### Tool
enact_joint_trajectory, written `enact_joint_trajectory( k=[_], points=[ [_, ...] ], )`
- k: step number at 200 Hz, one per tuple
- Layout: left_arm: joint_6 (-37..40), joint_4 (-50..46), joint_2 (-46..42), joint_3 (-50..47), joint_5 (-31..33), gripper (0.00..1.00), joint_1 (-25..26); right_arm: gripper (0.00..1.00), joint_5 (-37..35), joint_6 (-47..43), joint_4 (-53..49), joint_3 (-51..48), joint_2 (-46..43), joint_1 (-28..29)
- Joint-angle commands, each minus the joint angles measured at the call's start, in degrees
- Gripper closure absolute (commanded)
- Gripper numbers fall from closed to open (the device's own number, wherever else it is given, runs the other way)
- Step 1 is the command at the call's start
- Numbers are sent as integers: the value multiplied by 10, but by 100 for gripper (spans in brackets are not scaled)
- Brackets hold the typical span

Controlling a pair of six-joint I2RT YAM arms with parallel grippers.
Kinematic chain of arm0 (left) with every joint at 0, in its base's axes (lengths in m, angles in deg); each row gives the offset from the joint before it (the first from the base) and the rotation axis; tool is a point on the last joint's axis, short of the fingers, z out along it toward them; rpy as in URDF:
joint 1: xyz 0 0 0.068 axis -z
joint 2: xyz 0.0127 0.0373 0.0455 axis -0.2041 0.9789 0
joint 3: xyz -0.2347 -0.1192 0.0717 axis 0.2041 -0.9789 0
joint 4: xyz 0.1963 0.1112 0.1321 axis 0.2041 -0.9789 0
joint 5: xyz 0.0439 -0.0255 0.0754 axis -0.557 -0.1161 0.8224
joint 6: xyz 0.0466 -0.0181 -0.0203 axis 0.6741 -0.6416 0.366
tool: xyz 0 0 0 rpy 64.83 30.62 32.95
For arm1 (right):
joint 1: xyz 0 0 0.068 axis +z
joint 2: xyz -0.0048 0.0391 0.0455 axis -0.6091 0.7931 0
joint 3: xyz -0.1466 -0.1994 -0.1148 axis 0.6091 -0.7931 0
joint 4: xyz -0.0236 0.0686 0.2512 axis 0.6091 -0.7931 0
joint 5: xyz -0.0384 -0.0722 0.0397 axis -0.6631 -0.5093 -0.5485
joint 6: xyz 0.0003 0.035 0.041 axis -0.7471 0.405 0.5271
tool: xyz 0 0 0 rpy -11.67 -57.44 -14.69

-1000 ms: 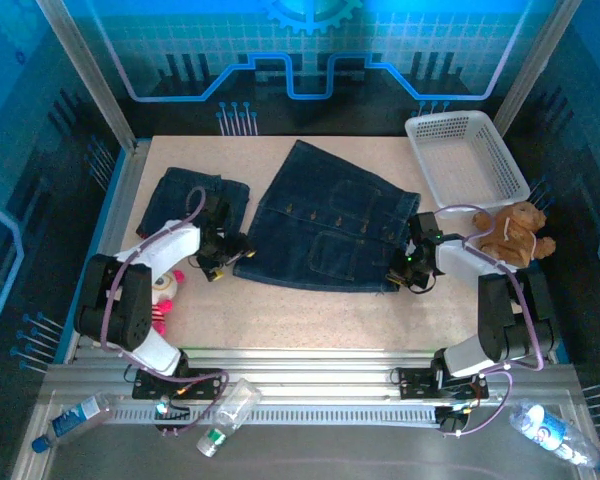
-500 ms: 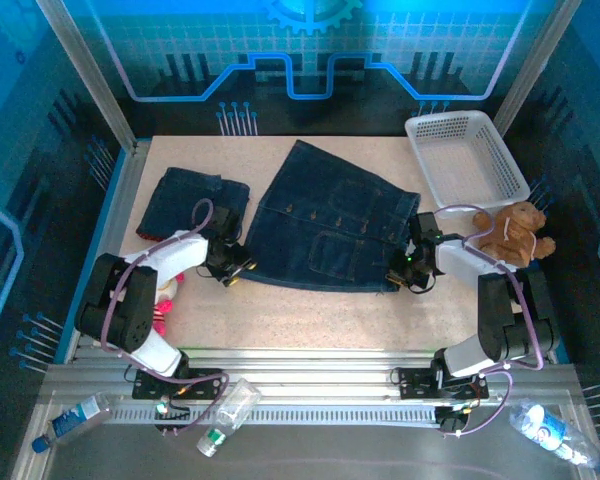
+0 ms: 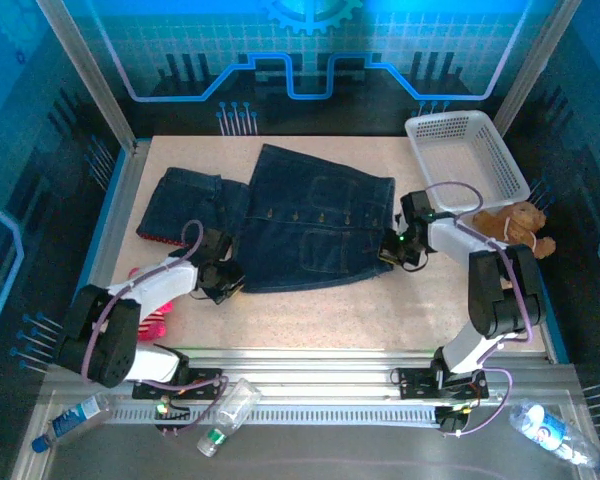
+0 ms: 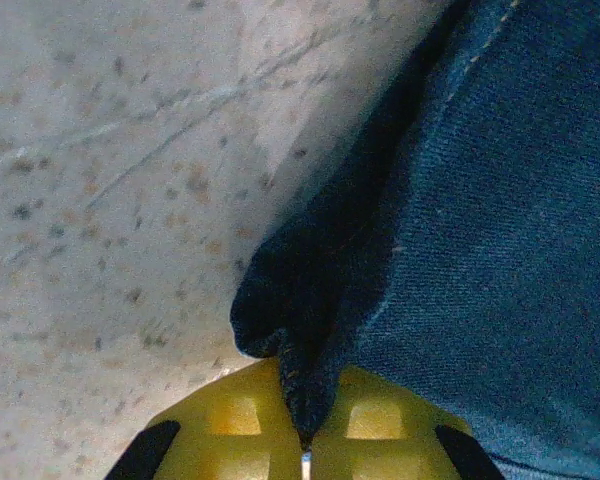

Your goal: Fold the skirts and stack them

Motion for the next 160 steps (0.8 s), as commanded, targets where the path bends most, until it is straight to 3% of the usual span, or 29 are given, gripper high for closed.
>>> enact_joint_trajectory(
  k=[1,13,35,77,82,102,112,120,138,160],
  points=[
    [-23,-32,-15,-8,11,94,14,90,-58,-3,-34,-4,-23,5],
    [-24,-39,-19,-6,7,90,20,89,-82,13,-46,-29,-40,-3],
    [-14,-39,-33,6,-8,82,31,87,-64,21,-52,-78,-53,-22],
    [-14,-87,-27,26,-30,84,54,81,-69,1,-91,-70,-62,-33],
    [-17,-91,-34,23,-36,80,54,79,-76,0,-98,-66,-66,-35],
    [-29,-104,-66,24,-58,45,54,64,-103,-9,-119,-50,-87,-40],
    [-17,-119,-85,40,-49,25,53,59,-98,-19,-116,-28,-100,-45],
    [5,-134,-94,62,-32,14,50,58,-86,-29,-107,-20,-107,-47],
    [83,-148,-87,121,15,4,27,54,-10,-61,-59,-2,-102,-57],
    [166,-151,-15,206,9,3,-23,55,29,-72,-14,23,-55,-65]
  ],
)
